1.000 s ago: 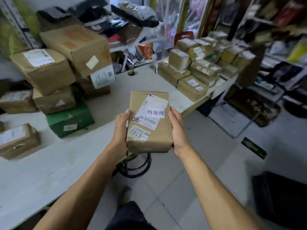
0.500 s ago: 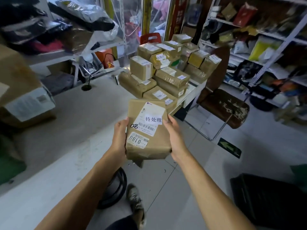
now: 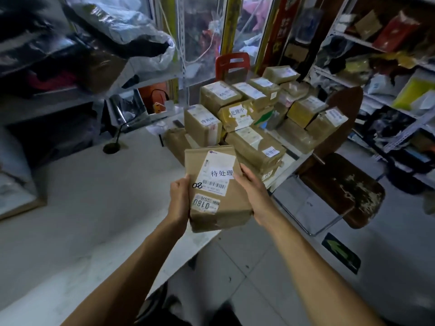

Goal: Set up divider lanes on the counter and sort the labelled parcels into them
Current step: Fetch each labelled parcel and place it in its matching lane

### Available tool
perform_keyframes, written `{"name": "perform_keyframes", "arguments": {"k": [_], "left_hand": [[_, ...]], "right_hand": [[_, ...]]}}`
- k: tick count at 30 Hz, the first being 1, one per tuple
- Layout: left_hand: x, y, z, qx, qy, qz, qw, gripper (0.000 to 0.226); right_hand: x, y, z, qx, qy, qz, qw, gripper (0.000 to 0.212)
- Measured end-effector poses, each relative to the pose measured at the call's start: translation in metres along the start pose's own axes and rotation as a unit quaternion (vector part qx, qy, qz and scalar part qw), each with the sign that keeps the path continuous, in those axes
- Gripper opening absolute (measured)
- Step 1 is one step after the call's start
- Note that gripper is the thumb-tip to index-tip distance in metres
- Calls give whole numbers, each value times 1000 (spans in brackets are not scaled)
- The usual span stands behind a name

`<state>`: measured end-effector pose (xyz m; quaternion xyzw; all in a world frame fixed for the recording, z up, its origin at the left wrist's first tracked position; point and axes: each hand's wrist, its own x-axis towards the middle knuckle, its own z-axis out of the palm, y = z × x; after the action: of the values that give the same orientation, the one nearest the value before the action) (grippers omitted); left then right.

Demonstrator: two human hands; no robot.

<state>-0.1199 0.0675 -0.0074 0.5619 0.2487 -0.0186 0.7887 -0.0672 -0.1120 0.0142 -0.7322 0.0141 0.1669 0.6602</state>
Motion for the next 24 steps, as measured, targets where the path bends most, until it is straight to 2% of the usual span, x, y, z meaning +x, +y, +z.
{"name": "perform_keyframes", "arguments": {"k": [5,7,10,13,17,20,24], "left_hand": [[49,-10,33,16,75,25,997,57],[59,-13,45,8,105,17,994,56],[65,-18,69,5,158,5,987,51],[68,-34,88,11,221,-19,975,39],[68,-55,110,-3,260,-32,965,51],[68,-57,122,-24,282,-46,958,22],[68,-56,130,-19,295,-26,955,24]], "right_hand": [[72,-19,-32,-47,-64,-21,997,50],[94,-24,-43,-81,-104,-21,991,55],[118,-23,-59,-150,-132,-18,980,75],[132,-16,-68,-255,-170,-10,952,74],[140,-4,-77,-364,-229,-4,903,85],[141,0,-79,-412,-261,1,873,94],[139,1,-84,-420,-272,-32,865,90]]}}
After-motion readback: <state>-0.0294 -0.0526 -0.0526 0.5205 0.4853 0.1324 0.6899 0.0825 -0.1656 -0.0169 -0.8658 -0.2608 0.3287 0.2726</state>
